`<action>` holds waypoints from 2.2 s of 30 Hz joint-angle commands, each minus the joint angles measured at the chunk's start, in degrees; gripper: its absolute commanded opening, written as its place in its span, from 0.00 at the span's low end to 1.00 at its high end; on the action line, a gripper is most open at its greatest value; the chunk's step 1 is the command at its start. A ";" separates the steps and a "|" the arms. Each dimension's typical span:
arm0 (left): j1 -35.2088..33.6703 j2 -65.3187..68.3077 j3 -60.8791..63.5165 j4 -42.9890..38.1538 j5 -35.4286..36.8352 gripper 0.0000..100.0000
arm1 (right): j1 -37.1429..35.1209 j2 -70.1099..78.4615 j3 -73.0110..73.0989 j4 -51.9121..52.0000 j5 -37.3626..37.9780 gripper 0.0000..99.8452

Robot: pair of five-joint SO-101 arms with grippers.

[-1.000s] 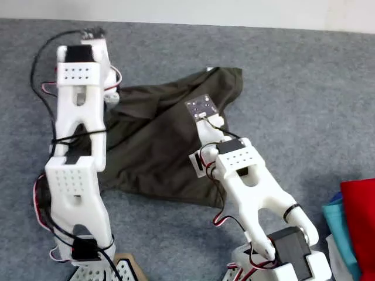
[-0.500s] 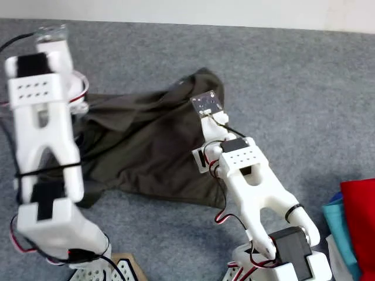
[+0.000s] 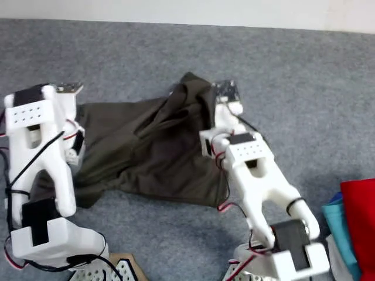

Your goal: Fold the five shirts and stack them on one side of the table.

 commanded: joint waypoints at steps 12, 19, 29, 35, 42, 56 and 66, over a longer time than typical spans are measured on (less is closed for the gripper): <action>-2.95 -3.03 4.62 0.44 -7.65 0.01 | -1.89 37.14 -58.33 6.81 -1.14 0.10; -5.58 -3.03 6.20 0.35 -11.16 0.01 | -5.32 47.87 -75.38 12.44 -1.14 0.15; -5.14 -2.51 6.46 0.18 -11.25 0.01 | -6.55 55.96 -92.09 21.93 -1.14 0.22; -5.23 -2.51 6.55 -0.44 -11.16 0.01 | -9.36 59.03 -95.08 23.69 -1.05 0.22; -5.23 -2.51 6.55 -0.44 -11.16 0.01 | -9.27 65.01 -95.87 23.78 5.71 0.20; -5.14 -2.42 6.64 -0.53 -10.99 0.01 | -5.58 65.10 -106.77 27.12 5.54 0.01; -5.14 -2.42 6.46 -1.76 -10.73 0.01 | -3.30 65.54 -125.58 48.04 5.36 0.01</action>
